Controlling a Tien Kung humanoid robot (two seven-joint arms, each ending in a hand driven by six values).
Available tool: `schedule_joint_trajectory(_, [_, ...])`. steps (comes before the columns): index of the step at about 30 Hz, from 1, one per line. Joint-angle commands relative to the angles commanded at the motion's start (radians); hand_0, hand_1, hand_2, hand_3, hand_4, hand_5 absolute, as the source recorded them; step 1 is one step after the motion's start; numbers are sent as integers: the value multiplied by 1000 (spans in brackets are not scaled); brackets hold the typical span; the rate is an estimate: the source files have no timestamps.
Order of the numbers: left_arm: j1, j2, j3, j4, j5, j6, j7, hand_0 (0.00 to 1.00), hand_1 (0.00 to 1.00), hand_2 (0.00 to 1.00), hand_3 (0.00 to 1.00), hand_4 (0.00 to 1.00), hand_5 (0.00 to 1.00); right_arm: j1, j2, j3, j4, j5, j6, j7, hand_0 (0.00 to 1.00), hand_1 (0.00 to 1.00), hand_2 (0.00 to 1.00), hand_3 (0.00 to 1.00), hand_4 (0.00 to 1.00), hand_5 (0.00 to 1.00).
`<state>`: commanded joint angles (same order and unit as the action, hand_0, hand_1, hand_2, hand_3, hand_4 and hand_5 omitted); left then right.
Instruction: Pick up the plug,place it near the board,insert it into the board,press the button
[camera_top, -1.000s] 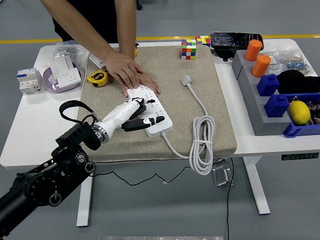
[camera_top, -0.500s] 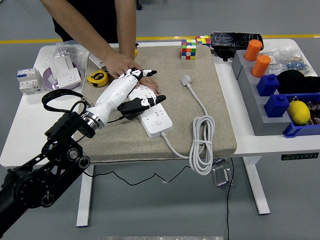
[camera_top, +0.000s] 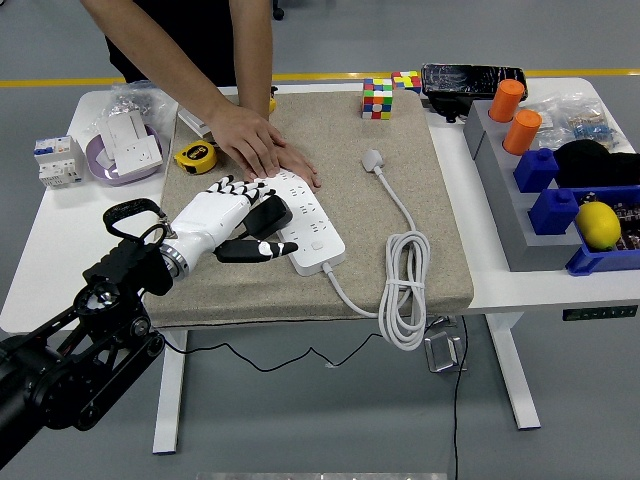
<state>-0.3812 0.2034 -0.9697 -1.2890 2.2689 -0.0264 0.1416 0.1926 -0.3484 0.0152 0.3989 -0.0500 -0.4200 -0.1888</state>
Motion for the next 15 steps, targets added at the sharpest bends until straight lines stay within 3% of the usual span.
schedule_joint_trajectory(15, [6, -1, 37, 21, 0, -2, -4, 998, 998, 998, 998, 998, 998, -3, -1, 0, 0, 1, -2, 1, 998, 925, 856, 859, 998, 998])
